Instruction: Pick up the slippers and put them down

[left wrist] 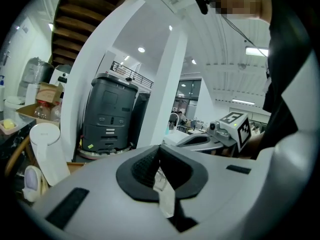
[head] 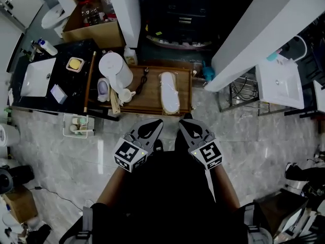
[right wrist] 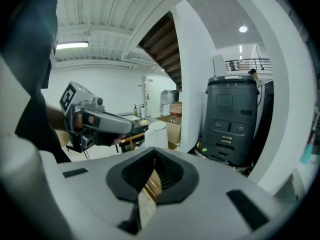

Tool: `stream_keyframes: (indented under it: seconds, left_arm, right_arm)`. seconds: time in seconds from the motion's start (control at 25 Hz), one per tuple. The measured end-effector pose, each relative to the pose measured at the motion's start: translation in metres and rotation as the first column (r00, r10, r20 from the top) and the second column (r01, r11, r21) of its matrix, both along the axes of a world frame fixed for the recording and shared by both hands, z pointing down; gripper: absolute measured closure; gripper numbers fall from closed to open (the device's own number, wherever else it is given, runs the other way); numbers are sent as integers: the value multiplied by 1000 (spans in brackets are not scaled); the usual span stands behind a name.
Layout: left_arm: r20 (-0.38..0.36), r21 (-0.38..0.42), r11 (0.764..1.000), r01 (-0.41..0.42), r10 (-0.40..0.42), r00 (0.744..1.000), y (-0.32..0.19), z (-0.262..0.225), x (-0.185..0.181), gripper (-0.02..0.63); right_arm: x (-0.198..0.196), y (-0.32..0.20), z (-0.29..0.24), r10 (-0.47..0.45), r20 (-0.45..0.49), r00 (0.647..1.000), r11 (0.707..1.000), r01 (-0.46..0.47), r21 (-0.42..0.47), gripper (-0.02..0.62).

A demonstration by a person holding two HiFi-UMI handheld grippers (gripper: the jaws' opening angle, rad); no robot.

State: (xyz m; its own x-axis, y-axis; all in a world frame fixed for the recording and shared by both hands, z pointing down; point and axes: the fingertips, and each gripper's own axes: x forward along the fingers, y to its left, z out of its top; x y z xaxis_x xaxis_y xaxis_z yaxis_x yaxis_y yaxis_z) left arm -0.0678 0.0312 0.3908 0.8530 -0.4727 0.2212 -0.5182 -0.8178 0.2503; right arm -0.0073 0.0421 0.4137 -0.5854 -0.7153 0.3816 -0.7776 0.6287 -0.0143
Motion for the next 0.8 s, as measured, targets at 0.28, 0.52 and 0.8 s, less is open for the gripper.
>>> stream_keyframes:
  seconds: [0.28,0.52,0.8]
  left_arm:
    - [-7,-28,998,49,-49,999,-34,10,17,594]
    - [-9,-81,995,52,-53,999,-58,23,39,594]
    - [2,-186,980,75,-76,997,-84,56,53,594]
  right_arm:
    - [5,-37,3,-98,-31,995,995,98,-7,586]
    - [24,-61,11,-108,6,994,992,108,-72,586]
    - [39,-86,20,-100,64,993,986,108,-128,586]
